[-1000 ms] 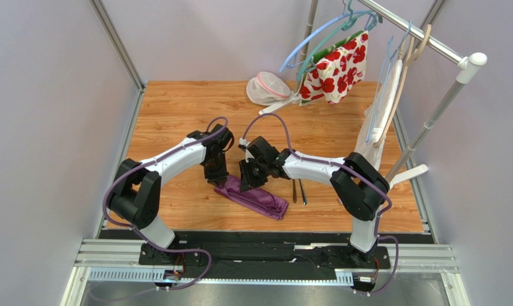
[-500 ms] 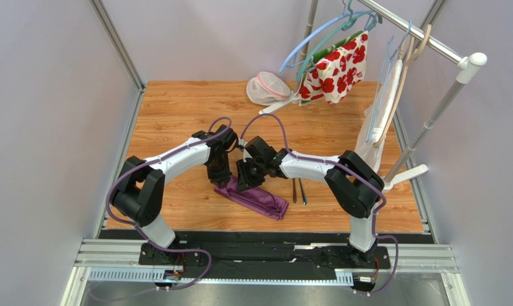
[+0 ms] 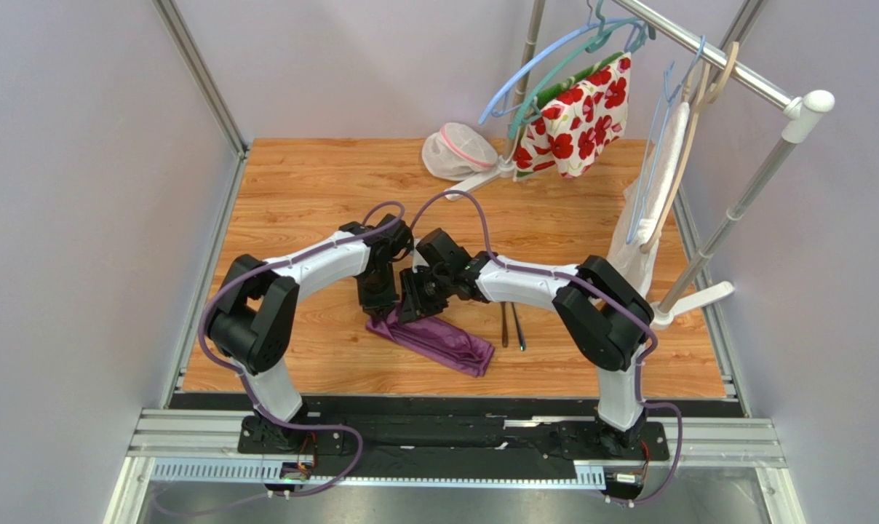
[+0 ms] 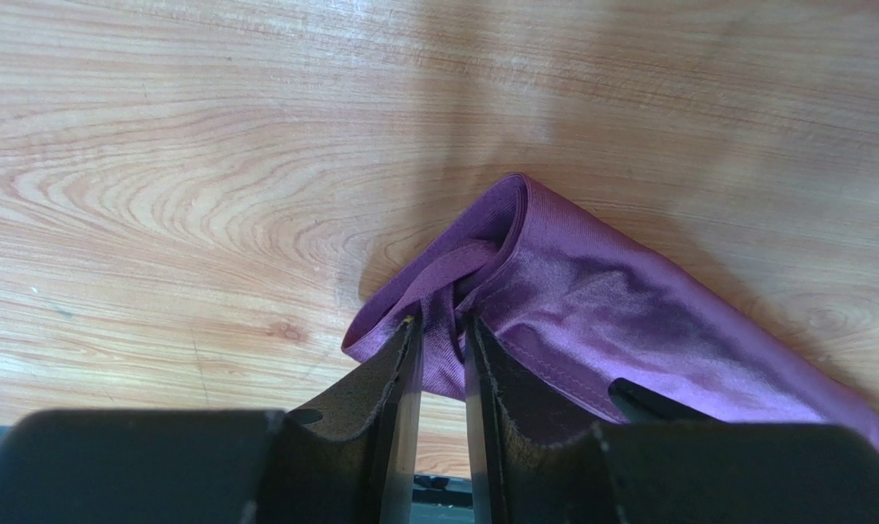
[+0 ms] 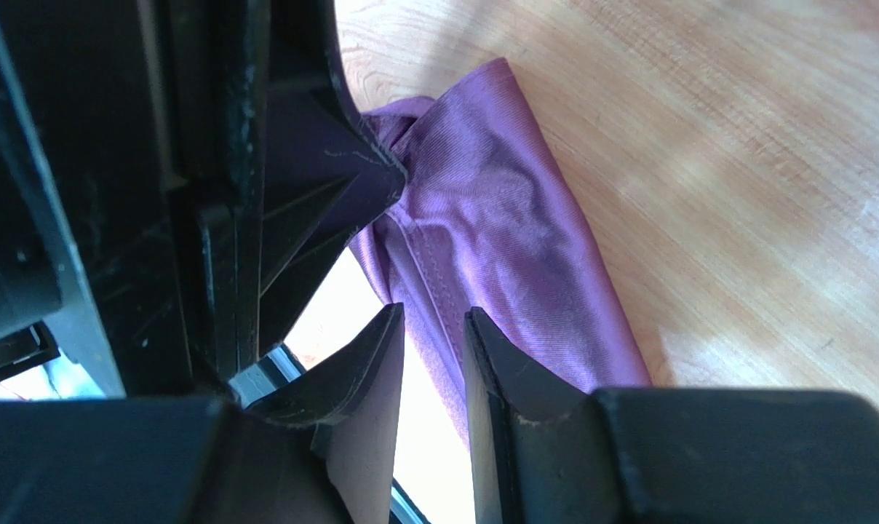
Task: Fold the napkin into a case and place the utensils inside
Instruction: Stuff the top corner of the smaller-rectangle-folded napkin at the center of the board.
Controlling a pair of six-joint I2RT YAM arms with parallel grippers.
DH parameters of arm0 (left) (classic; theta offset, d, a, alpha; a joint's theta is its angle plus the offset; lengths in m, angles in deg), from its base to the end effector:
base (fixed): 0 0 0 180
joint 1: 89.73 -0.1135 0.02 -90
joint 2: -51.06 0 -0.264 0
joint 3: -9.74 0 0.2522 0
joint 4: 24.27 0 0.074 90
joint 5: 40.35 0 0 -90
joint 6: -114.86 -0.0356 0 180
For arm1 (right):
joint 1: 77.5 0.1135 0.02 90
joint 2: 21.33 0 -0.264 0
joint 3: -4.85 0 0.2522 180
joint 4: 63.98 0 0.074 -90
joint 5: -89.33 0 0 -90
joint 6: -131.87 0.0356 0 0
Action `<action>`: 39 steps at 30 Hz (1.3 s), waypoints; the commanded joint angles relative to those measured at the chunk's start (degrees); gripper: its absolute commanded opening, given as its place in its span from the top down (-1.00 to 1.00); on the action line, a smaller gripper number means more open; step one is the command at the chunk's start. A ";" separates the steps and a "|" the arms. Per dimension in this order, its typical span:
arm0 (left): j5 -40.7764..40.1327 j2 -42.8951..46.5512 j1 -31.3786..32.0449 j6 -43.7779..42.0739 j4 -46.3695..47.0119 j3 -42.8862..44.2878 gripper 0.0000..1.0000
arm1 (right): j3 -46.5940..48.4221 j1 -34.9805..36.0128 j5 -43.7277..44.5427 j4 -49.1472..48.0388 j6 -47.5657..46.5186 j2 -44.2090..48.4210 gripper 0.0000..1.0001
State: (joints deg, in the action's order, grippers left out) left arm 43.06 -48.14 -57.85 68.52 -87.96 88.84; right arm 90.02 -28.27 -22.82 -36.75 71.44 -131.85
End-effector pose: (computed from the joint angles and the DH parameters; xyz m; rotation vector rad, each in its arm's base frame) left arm 0.2661 -0.1607 0.1787 -0.3156 2.9687 0.0367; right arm 0.2546 0.3158 0.1678 -0.6383 2.6338 0.9903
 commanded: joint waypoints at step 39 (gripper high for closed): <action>1.33 1.03 0.20 -2.17 6.25 -0.22 1.00 | -0.48 -0.19 -13.26 -16.37 9.11 -11.83 1.00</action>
State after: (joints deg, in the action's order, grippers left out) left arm 45.00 -46.87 -57.91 66.88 -84.99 87.94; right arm 92.38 -29.53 -32.81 -49.64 79.68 -142.56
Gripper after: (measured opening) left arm 0.008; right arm 0.006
